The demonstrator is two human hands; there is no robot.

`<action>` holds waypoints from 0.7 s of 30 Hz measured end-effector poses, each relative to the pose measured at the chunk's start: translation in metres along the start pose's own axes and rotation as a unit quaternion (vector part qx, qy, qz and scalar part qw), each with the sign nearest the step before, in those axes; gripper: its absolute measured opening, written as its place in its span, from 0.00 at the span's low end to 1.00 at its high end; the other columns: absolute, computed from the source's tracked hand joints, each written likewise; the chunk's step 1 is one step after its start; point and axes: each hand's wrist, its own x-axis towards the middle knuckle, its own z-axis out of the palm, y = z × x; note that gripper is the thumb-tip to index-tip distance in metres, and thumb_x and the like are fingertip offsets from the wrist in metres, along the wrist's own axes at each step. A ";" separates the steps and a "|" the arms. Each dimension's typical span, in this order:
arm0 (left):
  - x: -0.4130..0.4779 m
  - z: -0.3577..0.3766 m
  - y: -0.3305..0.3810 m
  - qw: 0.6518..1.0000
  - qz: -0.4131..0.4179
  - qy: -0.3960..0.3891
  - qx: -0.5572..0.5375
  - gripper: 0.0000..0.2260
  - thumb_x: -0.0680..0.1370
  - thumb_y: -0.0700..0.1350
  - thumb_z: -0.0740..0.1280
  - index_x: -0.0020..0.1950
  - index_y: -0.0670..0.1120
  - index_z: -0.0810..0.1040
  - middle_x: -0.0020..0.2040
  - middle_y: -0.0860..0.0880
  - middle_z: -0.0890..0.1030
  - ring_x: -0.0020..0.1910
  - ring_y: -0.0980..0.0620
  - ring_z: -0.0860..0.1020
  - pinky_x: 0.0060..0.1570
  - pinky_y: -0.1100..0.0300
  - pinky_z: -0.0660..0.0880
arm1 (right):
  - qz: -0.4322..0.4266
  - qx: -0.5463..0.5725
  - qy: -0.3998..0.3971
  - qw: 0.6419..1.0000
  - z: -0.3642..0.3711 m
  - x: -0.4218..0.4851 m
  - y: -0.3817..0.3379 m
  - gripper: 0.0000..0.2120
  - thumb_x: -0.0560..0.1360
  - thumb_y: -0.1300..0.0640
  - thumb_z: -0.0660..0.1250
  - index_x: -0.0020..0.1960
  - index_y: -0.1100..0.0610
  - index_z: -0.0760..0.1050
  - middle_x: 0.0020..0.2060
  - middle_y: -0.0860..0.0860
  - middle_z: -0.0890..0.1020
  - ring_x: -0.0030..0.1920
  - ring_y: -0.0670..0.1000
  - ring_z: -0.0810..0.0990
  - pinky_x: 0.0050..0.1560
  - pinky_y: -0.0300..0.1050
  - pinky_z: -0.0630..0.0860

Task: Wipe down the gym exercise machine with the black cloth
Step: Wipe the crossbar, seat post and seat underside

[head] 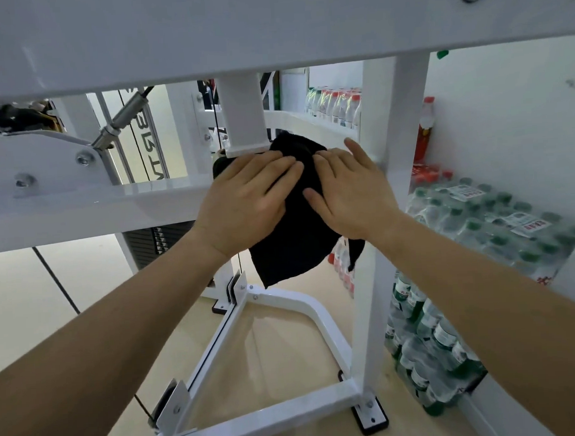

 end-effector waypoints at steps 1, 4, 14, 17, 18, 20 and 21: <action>0.003 0.004 0.008 1.000 -0.003 -0.015 0.000 0.15 0.81 0.41 0.63 0.67 0.41 0.78 0.64 0.44 0.81 0.65 0.43 0.78 0.65 0.49 0.73 | 0.003 -0.027 -0.007 1.000 0.000 -0.001 0.008 0.30 0.82 0.41 0.50 0.68 0.64 0.72 0.62 0.59 0.80 0.65 0.59 0.76 0.78 0.56 0.54; 0.008 0.017 0.023 0.998 -0.004 -0.066 0.025 0.17 0.83 0.43 0.60 0.72 0.42 0.74 0.70 0.44 0.77 0.72 0.44 0.71 0.74 0.47 0.64 | 0.007 -0.094 -0.028 0.995 -0.002 -0.006 0.030 0.31 0.82 0.41 0.49 0.66 0.66 0.72 0.59 0.61 0.81 0.61 0.61 0.79 0.79 0.57 0.53; -0.029 -0.002 -0.007 0.990 0.066 -0.102 0.066 0.18 0.86 0.39 0.51 0.74 0.42 0.71 0.77 0.44 0.67 0.77 0.43 0.64 0.76 0.42 0.59 | -0.021 -0.031 0.044 0.998 0.014 0.007 -0.015 0.27 0.82 0.45 0.54 0.67 0.67 0.71 0.60 0.63 0.78 0.60 0.64 0.76 0.65 0.58 0.70; -0.028 0.004 0.000 0.991 0.065 -0.086 0.079 0.19 0.86 0.39 0.51 0.75 0.41 0.69 0.78 0.43 0.66 0.77 0.42 0.64 0.75 0.43 0.61 | -0.013 -0.034 0.042 0.998 0.015 -0.002 0.003 0.29 0.82 0.42 0.53 0.69 0.65 0.70 0.62 0.62 0.78 0.63 0.63 0.75 0.70 0.58 0.67; -0.022 0.009 0.006 0.992 0.063 -0.078 0.080 0.19 0.86 0.39 0.51 0.75 0.40 0.69 0.77 0.42 0.66 0.77 0.42 0.65 0.75 0.44 0.62 | 0.000 -0.053 0.039 0.998 0.014 -0.006 0.013 0.30 0.83 0.42 0.53 0.69 0.66 0.70 0.62 0.62 0.78 0.63 0.63 0.75 0.72 0.58 0.64; -0.007 0.022 0.021 0.994 0.050 -0.066 0.073 0.18 0.86 0.39 0.51 0.73 0.40 0.72 0.75 0.42 0.69 0.76 0.43 0.66 0.75 0.45 0.63 | 0.013 -0.105 0.026 0.994 0.013 -0.013 0.030 0.30 0.83 0.42 0.52 0.69 0.67 0.70 0.61 0.63 0.78 0.63 0.63 0.76 0.76 0.58 0.60; 0.000 0.028 0.028 0.995 0.039 -0.060 0.065 0.18 0.86 0.39 0.51 0.72 0.40 0.73 0.74 0.42 0.72 0.75 0.43 0.68 0.74 0.45 0.64 | 0.012 -0.124 0.018 0.992 0.012 -0.015 0.034 0.30 0.83 0.42 0.51 0.68 0.68 0.70 0.61 0.63 0.79 0.63 0.63 0.76 0.76 0.58 0.59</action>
